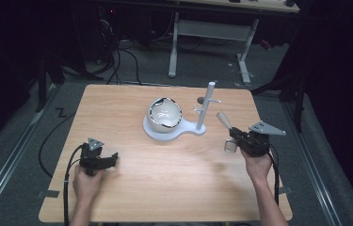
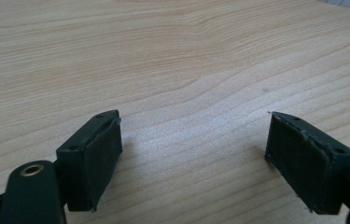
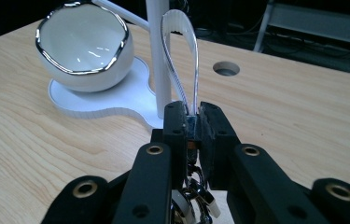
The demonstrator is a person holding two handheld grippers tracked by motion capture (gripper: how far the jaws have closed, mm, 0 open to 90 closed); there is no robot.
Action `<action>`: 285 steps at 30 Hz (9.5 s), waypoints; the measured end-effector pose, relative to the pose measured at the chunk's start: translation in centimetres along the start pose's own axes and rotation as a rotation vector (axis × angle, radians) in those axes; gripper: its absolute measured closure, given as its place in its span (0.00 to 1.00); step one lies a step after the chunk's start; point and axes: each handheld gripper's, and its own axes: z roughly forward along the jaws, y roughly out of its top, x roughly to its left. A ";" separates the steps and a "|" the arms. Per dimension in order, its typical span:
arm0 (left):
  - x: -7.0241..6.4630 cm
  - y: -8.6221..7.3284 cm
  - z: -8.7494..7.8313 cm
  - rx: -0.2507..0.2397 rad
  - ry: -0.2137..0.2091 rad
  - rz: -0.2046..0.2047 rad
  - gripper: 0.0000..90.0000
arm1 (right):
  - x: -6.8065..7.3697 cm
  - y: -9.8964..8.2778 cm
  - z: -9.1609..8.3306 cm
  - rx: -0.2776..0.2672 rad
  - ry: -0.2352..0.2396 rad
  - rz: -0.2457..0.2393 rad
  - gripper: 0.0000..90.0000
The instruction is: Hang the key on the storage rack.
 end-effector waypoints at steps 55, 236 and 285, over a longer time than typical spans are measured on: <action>0.0 0.0 0.0 -0.001 0.000 -0.001 0.21 | 1.2 5.4 -0.6 -0.090 -0.011 -0.054 0.91; 0.0 0.0 0.0 0.000 0.001 0.001 0.21 | -1.5 -5.0 -1.0 0.024 -0.068 0.146 0.60; 0.0 0.0 0.0 0.000 0.000 0.001 0.21 | -1.7 -9.1 3.8 0.255 -0.180 0.096 0.53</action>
